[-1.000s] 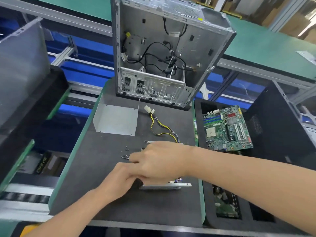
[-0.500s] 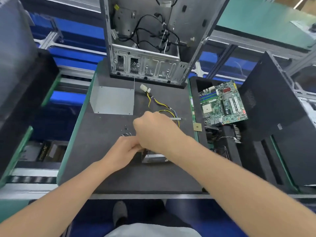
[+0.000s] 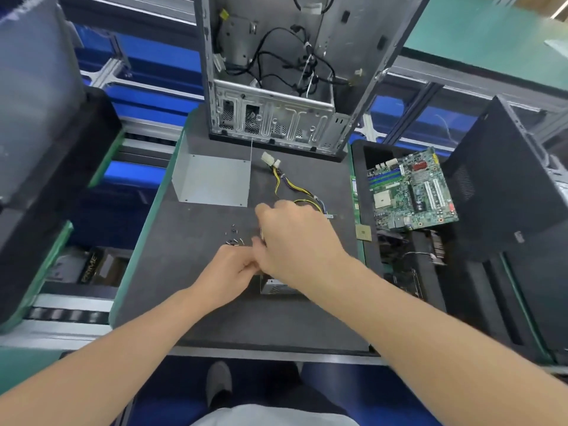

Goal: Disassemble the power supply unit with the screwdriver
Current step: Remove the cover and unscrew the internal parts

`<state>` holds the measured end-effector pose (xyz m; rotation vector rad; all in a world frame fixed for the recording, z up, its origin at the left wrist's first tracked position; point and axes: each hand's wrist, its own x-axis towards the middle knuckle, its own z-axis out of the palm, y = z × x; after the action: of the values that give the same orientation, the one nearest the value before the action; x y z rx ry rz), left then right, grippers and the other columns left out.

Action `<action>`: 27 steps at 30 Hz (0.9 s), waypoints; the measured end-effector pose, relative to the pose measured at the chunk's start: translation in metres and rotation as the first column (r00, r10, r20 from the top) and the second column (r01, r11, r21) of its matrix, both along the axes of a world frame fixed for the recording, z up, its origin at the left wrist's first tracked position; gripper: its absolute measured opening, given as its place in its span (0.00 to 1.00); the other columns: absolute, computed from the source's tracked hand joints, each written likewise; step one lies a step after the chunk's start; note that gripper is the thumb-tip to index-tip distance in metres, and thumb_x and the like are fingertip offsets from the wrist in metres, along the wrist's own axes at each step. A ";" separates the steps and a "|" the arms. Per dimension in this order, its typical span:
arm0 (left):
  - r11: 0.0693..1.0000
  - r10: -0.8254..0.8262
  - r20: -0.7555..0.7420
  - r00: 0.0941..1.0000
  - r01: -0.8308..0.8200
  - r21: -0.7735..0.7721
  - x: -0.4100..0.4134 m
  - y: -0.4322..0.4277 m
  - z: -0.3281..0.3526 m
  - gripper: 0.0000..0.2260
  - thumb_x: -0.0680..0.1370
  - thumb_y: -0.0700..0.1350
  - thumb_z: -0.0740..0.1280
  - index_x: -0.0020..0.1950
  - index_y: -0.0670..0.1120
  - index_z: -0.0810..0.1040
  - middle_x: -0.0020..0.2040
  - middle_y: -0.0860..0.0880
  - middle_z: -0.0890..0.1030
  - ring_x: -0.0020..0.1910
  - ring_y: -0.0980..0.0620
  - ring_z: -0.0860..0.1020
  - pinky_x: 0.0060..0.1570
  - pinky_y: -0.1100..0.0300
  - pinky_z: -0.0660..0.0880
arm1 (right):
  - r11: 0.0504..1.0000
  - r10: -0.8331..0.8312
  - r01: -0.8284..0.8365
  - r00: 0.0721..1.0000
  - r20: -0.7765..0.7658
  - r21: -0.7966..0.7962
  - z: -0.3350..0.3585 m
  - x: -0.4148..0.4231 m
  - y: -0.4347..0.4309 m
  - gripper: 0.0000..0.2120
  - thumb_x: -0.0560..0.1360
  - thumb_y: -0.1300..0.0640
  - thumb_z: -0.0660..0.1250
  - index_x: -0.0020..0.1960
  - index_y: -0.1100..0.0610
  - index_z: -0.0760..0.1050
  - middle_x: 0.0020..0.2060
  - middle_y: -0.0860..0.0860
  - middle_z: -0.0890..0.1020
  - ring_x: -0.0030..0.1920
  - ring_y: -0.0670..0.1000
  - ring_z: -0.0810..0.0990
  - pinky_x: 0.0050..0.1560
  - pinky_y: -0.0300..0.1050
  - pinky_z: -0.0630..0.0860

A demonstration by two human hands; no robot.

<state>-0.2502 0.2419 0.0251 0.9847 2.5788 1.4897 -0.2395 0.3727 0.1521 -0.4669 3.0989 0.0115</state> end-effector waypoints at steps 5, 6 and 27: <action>0.999 0.035 0.072 0.997 -0.032 -0.038 -0.003 -0.002 -0.006 0.25 0.73 0.28 0.62 0.40 0.61 0.70 0.32 0.68 0.77 0.31 0.68 0.74 0.32 0.78 0.64 | 0.977 -0.209 0.209 0.978 -0.025 -0.032 -0.017 -0.008 -0.012 0.18 0.75 0.60 0.67 0.36 0.54 0.59 0.29 0.50 0.60 0.36 0.59 0.70 0.30 0.44 0.56; 0.998 0.030 0.106 0.994 -0.023 -0.066 -0.005 -0.006 -0.009 0.22 0.76 0.28 0.64 0.41 0.58 0.76 0.33 0.66 0.80 0.34 0.67 0.78 0.36 0.76 0.71 | 0.987 -0.163 0.163 0.986 -0.018 -0.008 -0.017 -0.011 -0.009 0.18 0.75 0.61 0.66 0.35 0.55 0.58 0.29 0.51 0.60 0.36 0.59 0.70 0.30 0.45 0.56; 0.999 -0.041 0.052 0.998 0.040 0.030 -0.004 0.000 0.019 0.38 0.71 0.28 0.61 0.39 0.77 0.71 0.33 0.75 0.74 0.36 0.62 0.70 0.30 0.83 0.61 | 0.980 -0.192 0.192 0.981 0.010 -0.060 -0.009 -0.001 0.000 0.11 0.77 0.52 0.65 0.42 0.55 0.64 0.30 0.50 0.62 0.35 0.59 0.70 0.27 0.43 0.53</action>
<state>-0.2542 0.2417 0.0444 0.9804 2.4930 1.5265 -0.2401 0.3722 0.1428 -0.1662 3.1322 -0.0849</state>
